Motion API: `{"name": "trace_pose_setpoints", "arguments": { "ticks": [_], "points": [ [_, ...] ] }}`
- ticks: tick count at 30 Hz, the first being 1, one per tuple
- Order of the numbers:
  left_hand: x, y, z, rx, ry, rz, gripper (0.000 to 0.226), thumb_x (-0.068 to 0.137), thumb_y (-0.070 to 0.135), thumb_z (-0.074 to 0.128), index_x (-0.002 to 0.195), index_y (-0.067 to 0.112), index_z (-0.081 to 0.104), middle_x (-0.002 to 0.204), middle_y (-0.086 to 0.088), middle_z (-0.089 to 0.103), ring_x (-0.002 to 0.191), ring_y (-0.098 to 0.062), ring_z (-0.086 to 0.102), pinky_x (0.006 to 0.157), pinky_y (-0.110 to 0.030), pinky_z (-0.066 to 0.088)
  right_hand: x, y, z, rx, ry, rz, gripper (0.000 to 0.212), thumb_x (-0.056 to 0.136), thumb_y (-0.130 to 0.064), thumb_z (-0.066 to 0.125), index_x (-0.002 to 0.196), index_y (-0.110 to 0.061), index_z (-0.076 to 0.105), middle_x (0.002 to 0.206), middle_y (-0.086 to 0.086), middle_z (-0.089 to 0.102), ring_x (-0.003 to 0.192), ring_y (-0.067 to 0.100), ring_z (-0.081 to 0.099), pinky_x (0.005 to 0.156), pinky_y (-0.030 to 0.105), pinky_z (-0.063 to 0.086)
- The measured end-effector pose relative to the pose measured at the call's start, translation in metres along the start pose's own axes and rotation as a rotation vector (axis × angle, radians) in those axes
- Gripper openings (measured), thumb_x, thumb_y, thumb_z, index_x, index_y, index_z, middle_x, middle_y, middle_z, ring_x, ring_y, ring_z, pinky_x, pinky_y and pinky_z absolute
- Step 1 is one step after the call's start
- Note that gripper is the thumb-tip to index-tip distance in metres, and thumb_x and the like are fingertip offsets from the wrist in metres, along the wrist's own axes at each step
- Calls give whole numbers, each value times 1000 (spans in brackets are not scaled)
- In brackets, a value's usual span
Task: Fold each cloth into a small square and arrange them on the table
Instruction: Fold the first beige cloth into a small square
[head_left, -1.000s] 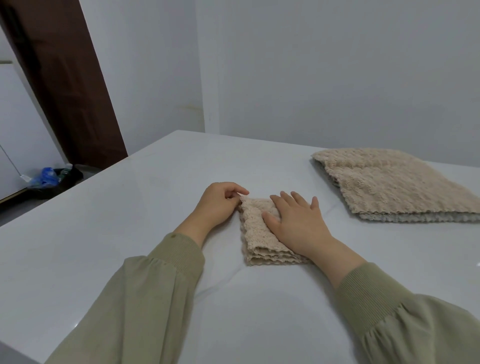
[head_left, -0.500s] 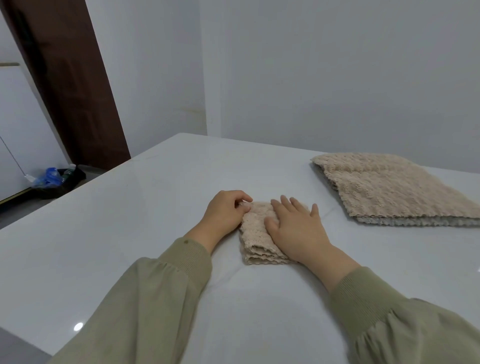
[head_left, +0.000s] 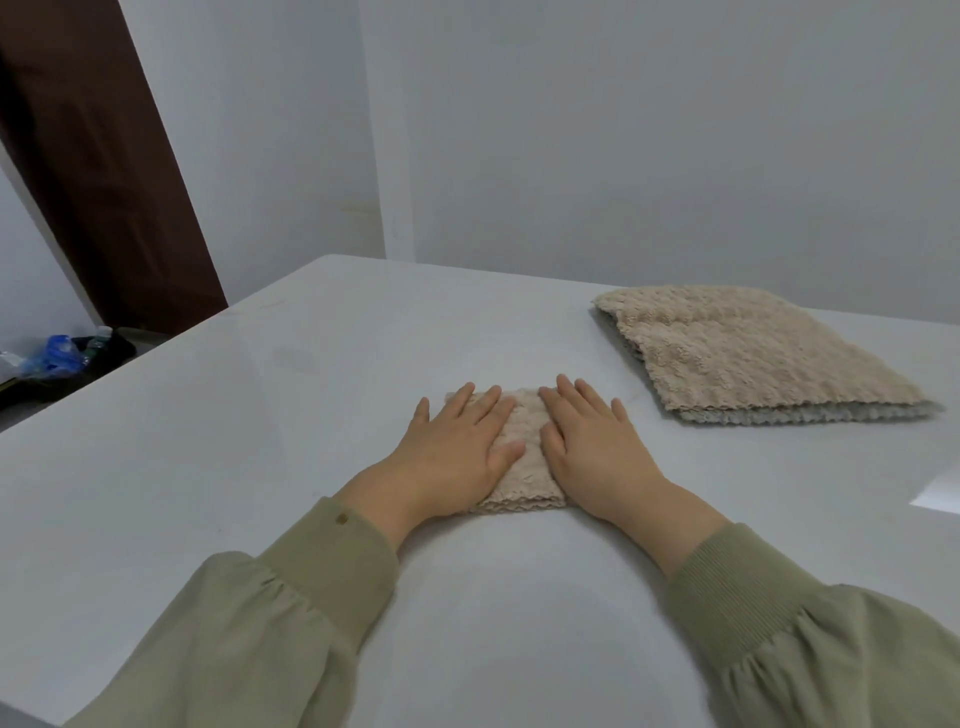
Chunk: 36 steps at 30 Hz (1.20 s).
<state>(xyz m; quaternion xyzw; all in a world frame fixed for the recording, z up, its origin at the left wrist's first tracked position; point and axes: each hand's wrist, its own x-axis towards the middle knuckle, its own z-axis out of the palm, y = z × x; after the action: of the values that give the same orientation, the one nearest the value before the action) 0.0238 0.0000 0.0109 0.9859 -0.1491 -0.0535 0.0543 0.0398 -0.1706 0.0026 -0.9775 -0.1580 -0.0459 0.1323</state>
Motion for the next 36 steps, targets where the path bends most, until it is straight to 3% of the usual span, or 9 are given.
{"name": "trace_pose_setpoints", "arguments": {
  "ticks": [7,10,12,17,20,25,28,32,36],
  "points": [
    [-6,3,3,-22,114,-4,58,99,49,15,151,26,6,159,7,1,146,-11,-5,118,-45,0,-8,9,-1,62,-22,41,54,100,-38,22,150,-19,17,159,-2,10,145,14,8,118,42,3],
    [-17,12,0,-4,288,64,53,98,49,24,146,25,30,155,6,23,144,-15,9,117,-43,5,-17,10,-4,209,153,69,46,99,-29,31,142,-12,36,150,9,33,138,24,30,113,40,23],
    [-27,21,0,-24,365,153,56,92,55,33,139,25,43,148,6,35,140,-16,20,115,-40,13,-27,10,-10,267,271,116,37,97,-22,36,129,-9,49,130,11,53,119,28,48,97,37,38],
    [-33,26,12,3,386,303,43,85,36,54,124,20,60,132,-3,55,123,-25,46,101,-44,39,-55,3,-13,313,300,177,29,94,-17,42,119,-14,57,117,5,62,108,23,54,88,32,40],
    [-31,17,10,31,436,277,32,85,24,61,117,18,66,125,-5,61,116,-28,52,94,-43,42,-62,-3,-12,330,241,137,30,93,-15,44,120,-15,57,120,4,61,111,21,54,91,28,37],
    [-32,-6,3,100,427,47,43,91,12,46,129,29,56,138,6,50,128,-19,37,101,-36,27,-62,-14,-12,339,107,-12,38,92,-17,48,130,-17,50,129,3,57,119,21,51,98,28,37],
    [-32,-10,-1,24,481,-53,43,89,17,35,120,26,64,127,8,59,122,-19,41,98,-34,29,-57,-17,-10,295,24,-75,42,93,-20,49,135,-19,45,130,4,57,119,23,51,98,31,38],
    [-28,13,1,-75,608,-86,63,82,36,14,110,16,67,118,0,64,115,-23,48,93,-36,35,-50,-11,-14,324,160,-10,41,94,-11,44,134,-15,48,138,3,51,128,20,45,102,22,29],
    [-14,39,10,-7,408,-157,56,93,48,28,140,21,40,149,-5,35,138,-26,24,110,-48,20,-43,5,-13,208,223,139,39,93,-10,41,131,-9,49,136,8,51,126,24,44,102,31,31]
  ]
}}
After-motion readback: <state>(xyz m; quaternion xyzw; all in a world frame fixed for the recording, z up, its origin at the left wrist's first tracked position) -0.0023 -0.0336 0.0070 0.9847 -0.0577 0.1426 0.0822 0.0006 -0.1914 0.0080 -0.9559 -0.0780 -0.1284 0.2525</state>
